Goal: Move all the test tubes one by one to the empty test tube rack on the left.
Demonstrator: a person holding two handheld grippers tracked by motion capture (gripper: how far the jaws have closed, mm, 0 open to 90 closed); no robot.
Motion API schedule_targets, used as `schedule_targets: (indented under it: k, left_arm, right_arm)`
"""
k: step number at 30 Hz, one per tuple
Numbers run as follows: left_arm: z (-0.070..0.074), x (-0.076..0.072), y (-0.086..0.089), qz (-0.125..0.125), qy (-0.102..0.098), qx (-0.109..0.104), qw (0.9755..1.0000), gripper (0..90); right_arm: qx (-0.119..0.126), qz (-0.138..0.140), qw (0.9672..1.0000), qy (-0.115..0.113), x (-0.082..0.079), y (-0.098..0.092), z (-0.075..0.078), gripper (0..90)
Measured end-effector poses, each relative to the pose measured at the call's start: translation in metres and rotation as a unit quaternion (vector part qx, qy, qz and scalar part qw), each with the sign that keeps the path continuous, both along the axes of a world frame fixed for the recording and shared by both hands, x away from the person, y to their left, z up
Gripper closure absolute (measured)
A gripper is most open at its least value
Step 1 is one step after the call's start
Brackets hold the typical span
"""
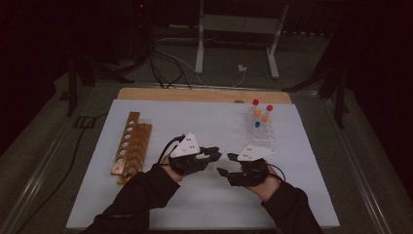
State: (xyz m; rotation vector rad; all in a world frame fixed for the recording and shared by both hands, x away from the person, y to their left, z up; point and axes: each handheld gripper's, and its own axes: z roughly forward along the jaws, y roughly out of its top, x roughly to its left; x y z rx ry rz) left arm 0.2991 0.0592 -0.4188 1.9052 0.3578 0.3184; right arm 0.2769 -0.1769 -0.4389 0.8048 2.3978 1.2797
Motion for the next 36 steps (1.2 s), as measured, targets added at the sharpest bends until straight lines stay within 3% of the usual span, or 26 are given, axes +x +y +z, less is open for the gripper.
schedule_targets:
  k: [4, 7, 14, 21, 36]
  left_arm:
    - [0.011, 0.006, 0.014, 0.017, -0.004, -0.005, 0.9998, 77.2]
    - [0.018, 0.011, 0.027, 0.036, -0.009, -0.007, 0.9993, 77.2]
    - [0.039, 0.022, 0.061, 0.085, -0.023, -0.011, 0.9961, 77.2]
    - [0.053, 0.034, 0.091, 0.129, -0.033, -0.012, 0.9911, 77.2]
    - [0.06, 0.055, 0.142, 0.201, -0.034, -0.005, 0.9791, 77.2]
  right_arm:
    - [0.013, -0.013, 0.9998, -0.001, 0.002, -0.003, 0.0, 14.1]
    - [0.029, -0.011, 0.9995, 0.0, 0.003, -0.005, 0.001, 13.3]
    - [0.05, 0.0, 0.9987, -0.012, 0.0, -0.007, 0.004, 0.0]
    - [0.046, 0.004, 0.9987, -0.022, -0.003, -0.004, 0.004, 0.0]
    - [0.059, 0.0, 0.9977, -0.033, -0.003, -0.007, 0.004, 0.0]
